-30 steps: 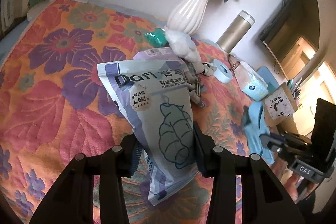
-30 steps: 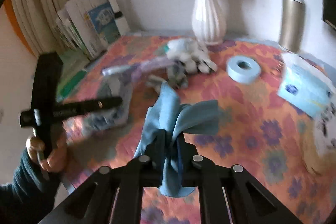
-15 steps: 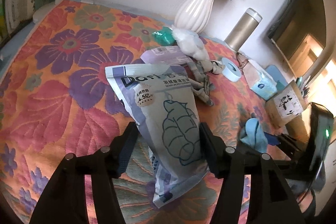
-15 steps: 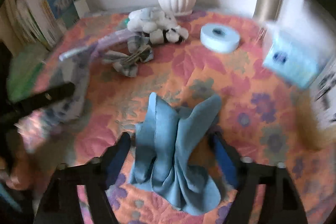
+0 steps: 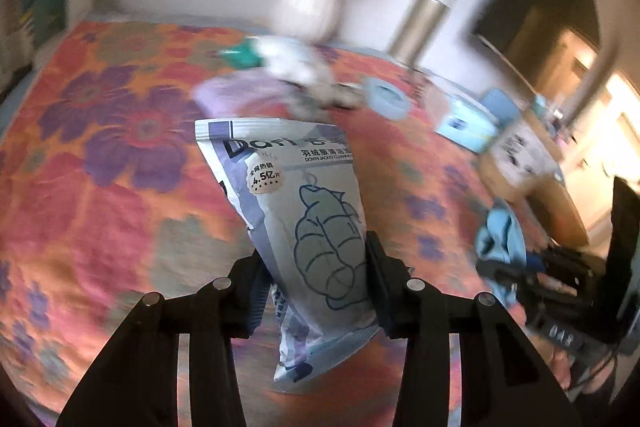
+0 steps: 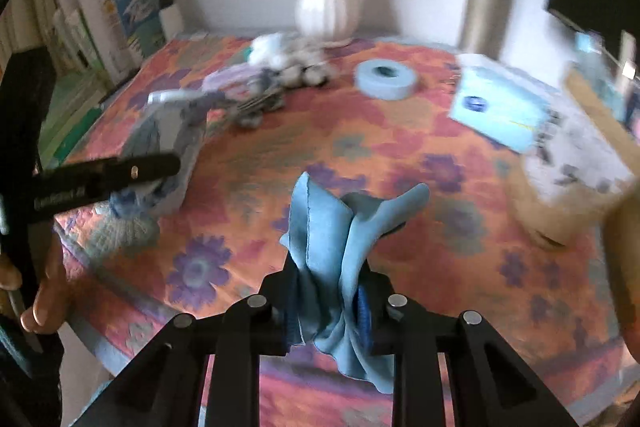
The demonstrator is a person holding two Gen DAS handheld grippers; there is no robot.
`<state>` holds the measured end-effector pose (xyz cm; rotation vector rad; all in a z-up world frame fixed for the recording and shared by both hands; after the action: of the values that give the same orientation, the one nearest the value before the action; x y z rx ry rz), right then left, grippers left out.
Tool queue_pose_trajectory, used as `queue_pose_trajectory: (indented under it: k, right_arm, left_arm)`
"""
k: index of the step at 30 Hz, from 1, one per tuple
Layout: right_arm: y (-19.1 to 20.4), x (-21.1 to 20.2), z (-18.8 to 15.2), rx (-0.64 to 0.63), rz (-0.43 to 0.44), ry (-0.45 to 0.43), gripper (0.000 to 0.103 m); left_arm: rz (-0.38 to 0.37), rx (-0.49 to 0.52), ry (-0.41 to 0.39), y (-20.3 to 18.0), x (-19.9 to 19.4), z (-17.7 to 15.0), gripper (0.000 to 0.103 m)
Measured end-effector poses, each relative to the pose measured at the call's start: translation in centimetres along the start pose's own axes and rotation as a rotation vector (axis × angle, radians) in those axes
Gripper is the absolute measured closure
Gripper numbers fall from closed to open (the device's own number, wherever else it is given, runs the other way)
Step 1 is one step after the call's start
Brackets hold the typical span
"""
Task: Organize soft objects
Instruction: 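Carry the Dafi bag and teal cloth to the woven basket and release both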
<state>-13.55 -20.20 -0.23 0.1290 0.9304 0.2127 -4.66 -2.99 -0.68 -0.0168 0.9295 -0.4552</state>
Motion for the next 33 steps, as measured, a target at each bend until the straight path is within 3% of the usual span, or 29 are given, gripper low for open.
queue_pose_trajectory:
  k: [10,21,28,33]
  right_arm:
    - [-5.8,-9.7,-1.9,0.114,-0.02,-0.163,0.08]
    - [-14.7,-20.6,-5.3,0.259,-0.147,-0.353,0.08]
    - [-22.1,-25.3,-5.9,0.402,-0.229,-0.448,0.08]
    - [-27.3,-25.3,-5.0,0.527,-0.212,-0.453,0.08]
  left_arm:
    - [-0.149,0.255,-0.051,-12.8,-2.7,-0.2,0.063]
    - [-0.288,0.46,-0.089,-26.6,-4.2,1.2,0.063]
    - [-0.303,0.537,-0.145,-34.6,-3.3,3.7,0.063]
    - [-0.301,0.524,-0.13,-38.3,-1.1,5.5,0.063]
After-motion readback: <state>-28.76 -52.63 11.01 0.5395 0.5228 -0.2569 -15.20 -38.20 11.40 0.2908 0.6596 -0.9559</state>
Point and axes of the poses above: each gripper's, at about its wrist camera, not at the fingertips, and x roughly the way its jaws point, y to its left, z to its top, the point moved 3 cm from there along x, roughly the way its jaws point, and after that the axes turned 11 degrees about z, right-handed, at the moved point
